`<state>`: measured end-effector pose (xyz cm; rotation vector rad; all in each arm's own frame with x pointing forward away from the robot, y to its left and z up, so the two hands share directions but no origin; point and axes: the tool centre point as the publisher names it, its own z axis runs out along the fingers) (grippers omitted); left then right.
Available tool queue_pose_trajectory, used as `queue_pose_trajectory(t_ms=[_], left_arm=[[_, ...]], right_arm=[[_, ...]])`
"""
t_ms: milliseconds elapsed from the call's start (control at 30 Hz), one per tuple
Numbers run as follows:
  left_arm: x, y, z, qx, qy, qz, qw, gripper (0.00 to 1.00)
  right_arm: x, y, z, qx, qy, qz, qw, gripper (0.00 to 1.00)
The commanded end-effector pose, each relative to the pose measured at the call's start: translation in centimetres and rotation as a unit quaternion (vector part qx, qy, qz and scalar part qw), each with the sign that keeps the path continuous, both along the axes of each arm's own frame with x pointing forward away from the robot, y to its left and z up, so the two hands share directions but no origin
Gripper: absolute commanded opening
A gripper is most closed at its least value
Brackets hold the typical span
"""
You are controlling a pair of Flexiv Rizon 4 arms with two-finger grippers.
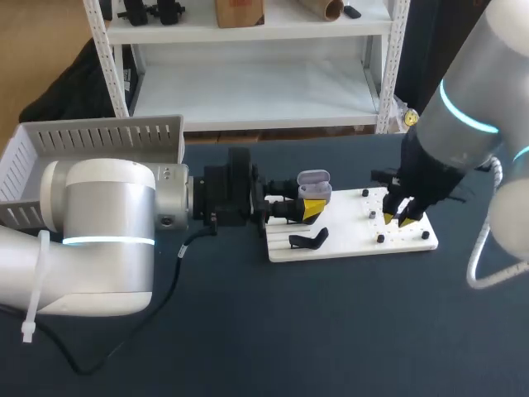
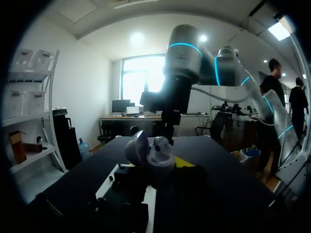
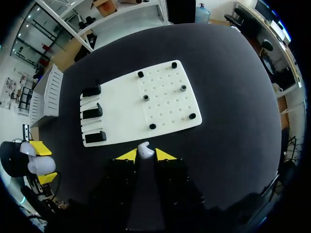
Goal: Pick up each earbud case from the left stands, insert the matching earbuds, close the lid, and place the case in the box.
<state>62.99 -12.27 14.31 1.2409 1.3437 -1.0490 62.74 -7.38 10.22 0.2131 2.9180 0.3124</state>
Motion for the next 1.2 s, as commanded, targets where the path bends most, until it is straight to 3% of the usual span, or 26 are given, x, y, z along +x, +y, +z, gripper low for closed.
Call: queue_pose_trajectory(t_ms=[33,300,667,1200], left_arm=[[0.0,0.0,-0.1,-0.002,-0.001,0.001,1.000,0.00],[0.0,0.0,-0.1,-0.002,-0.001,0.001,1.000,0.00],[0.0,0.0,-0.1,-0.002,-0.001,0.001,1.000,0.00],[0.0,0.0,-0.1,-0.002,-0.001,0.001,1.000,0.00]], right_arm=[[-0.8,0.1,2.3,-0.003,0.023,0.019,1.000,0.00],[-2.8,0.5,4.9,-0.022,0.023,0.057,0.998,0.00],[-6.1,2.0,8.2,-0.033,-0.002,0.097,0.995,0.00],[-8.2,6.3,9.9,-0.016,-0.042,0.155,0.987,0.00]])
